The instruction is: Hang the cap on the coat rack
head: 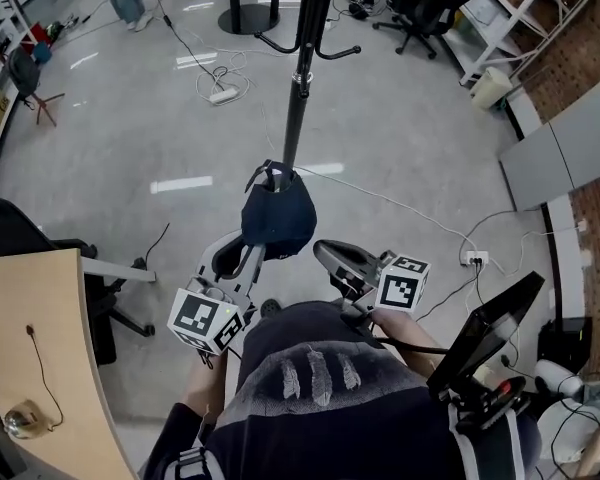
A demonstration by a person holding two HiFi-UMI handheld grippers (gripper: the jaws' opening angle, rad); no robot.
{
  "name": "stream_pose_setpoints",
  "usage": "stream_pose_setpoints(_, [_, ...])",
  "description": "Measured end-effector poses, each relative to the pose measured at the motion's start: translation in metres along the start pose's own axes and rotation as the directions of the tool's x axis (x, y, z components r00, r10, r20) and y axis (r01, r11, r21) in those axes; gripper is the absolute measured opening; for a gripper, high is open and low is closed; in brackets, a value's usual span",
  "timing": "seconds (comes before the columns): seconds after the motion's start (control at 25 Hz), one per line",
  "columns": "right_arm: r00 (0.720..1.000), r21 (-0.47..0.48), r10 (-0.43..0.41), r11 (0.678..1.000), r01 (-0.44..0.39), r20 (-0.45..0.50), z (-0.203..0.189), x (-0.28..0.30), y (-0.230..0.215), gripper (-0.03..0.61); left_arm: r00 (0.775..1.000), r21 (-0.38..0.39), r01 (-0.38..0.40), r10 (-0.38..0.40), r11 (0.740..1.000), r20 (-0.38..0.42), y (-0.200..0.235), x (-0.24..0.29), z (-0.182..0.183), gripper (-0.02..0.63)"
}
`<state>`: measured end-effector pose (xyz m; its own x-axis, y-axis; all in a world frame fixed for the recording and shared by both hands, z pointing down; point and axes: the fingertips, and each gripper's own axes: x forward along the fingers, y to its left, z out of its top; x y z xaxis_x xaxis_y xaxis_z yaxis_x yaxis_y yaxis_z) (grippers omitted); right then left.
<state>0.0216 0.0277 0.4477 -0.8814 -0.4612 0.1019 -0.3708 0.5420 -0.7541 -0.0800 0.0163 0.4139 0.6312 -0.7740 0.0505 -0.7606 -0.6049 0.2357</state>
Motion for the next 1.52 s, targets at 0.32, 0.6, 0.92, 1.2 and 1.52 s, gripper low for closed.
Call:
stream_pose_setpoints(0.32, [1.0,0.014,0.0,1.0,0.0,-0.024,0.006,0.033,-0.006,0.005,1.0,-0.04,-0.011,0.012,0.999,0.01,0.029,0.002,0.001,0.064])
stream_pose_setpoints(0.6, [0.999,0.042,0.038,0.998,-0.037,-0.02,0.024,0.034,-0.035,0.006,0.998,-0.032,-0.054,0.053,0.998,-0.032,0.036,0.031,-0.005,0.064])
stream_pose_setpoints(0.92, [0.997,0.07,0.067,0.995,-0.069,0.035,0.088,0.005,-0.087,0.006,0.992,-0.051,-0.108,0.105,0.993,-0.067,0.04,0.098,0.006,0.064])
stream_pose_setpoints(1.2, [0.995,0.095,0.103,0.99,-0.102,-0.003,0.117,-0.016,-0.125,0.006,0.971,-0.015,-0.225,0.223,0.974,-0.09,0.044,0.135,0.01,0.065])
stream_pose_setpoints(1.52, [0.992,0.114,0.121,0.987,-0.116,-0.038,0.131,0.004,-0.14,0.005,0.944,0.065,-0.306,0.312,0.95,-0.111,0.077,0.14,0.015,0.064])
